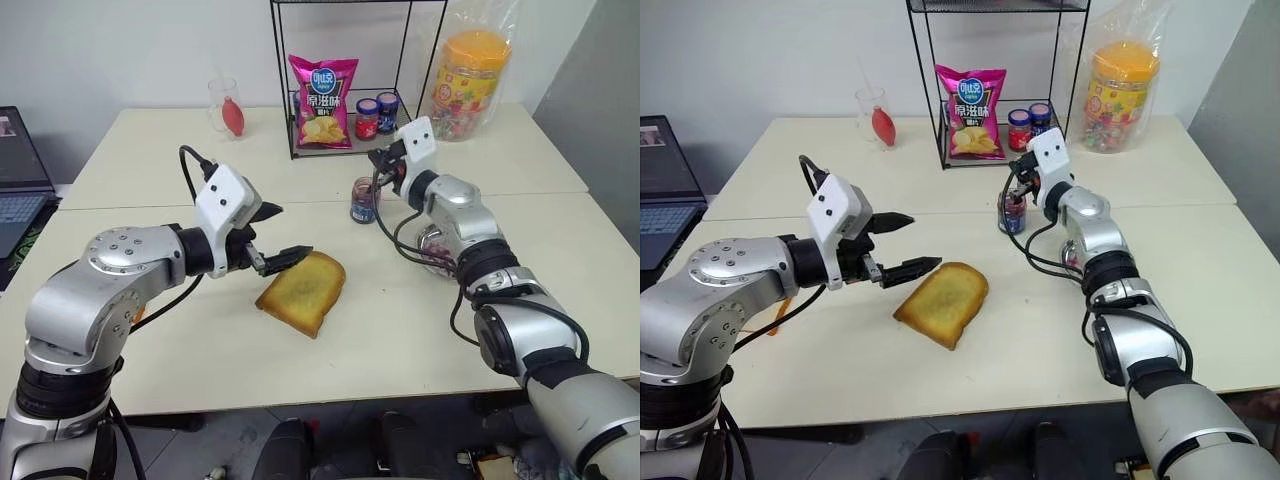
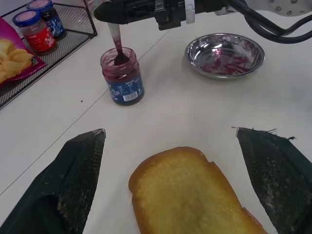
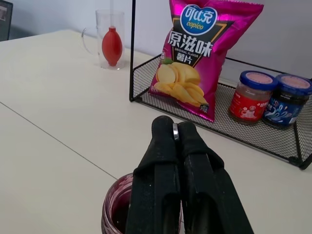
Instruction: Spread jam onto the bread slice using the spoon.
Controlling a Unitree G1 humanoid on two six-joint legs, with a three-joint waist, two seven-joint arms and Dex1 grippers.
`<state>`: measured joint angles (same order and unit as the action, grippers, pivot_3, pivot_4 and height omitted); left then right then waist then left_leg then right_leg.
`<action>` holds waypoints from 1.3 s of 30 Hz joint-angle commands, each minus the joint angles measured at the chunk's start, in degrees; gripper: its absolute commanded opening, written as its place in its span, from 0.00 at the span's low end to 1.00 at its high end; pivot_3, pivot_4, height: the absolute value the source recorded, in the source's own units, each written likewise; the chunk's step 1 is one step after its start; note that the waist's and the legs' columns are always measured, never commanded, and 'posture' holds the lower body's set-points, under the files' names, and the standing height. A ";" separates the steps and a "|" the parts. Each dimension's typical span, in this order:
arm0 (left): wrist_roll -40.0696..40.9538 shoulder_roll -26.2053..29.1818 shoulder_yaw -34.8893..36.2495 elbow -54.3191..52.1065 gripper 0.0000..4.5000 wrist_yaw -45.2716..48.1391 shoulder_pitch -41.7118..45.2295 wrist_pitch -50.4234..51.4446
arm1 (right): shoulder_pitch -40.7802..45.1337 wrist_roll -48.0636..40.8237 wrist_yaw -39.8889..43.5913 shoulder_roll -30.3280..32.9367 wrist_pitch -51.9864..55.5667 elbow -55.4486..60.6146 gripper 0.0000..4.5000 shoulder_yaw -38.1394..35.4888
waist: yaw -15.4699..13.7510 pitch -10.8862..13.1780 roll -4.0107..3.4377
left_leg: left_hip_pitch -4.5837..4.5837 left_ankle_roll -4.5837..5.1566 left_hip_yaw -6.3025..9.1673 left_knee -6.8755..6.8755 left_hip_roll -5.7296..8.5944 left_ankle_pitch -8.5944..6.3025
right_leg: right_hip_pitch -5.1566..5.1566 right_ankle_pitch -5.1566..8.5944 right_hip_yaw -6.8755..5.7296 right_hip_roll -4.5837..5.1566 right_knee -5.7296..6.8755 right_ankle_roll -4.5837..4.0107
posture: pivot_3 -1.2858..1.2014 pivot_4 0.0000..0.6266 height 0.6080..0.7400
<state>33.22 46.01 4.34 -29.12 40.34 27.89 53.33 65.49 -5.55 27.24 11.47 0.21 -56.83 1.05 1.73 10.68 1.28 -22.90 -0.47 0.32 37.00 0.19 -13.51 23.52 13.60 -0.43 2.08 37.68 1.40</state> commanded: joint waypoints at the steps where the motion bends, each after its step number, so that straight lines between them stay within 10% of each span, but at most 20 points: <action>1: -0.63 1.07 0.14 -0.96 1.00 -0.21 0.57 -0.60 | 2.14 -0.30 -0.88 -0.76 -0.22 -0.53 0.01 -1.71 | 0.03 0.00 0.00 | 0.00 0.00 0.00 0.00 0.00 0.00 | 0.01 0.00 0.01 0.00 0.01 0.00 | 0.52 0.24 1.00; 39: -3.98 0.60 -1.60 1.19 1.00 0.64 -0.74 -3.10 | 5.39 -20.24 -11.06 -4.13 22.56 2.34 0.01 -23.79 | 0.06 0.01 -0.01 | -0.01 0.00 0.01 -0.03 0.00 0.00 | 0.02 0.01 -0.02 0.02 0.04 -0.01 | 0.52 0.24 1.00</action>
<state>29.76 46.10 2.48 -27.34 40.77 27.04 51.71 68.19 -23.72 16.71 7.51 22.01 -57.56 -21.39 1.78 10.68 1.28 -22.91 -0.46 0.32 36.98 0.19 -13.51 23.54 13.61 -0.44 2.10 37.71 1.39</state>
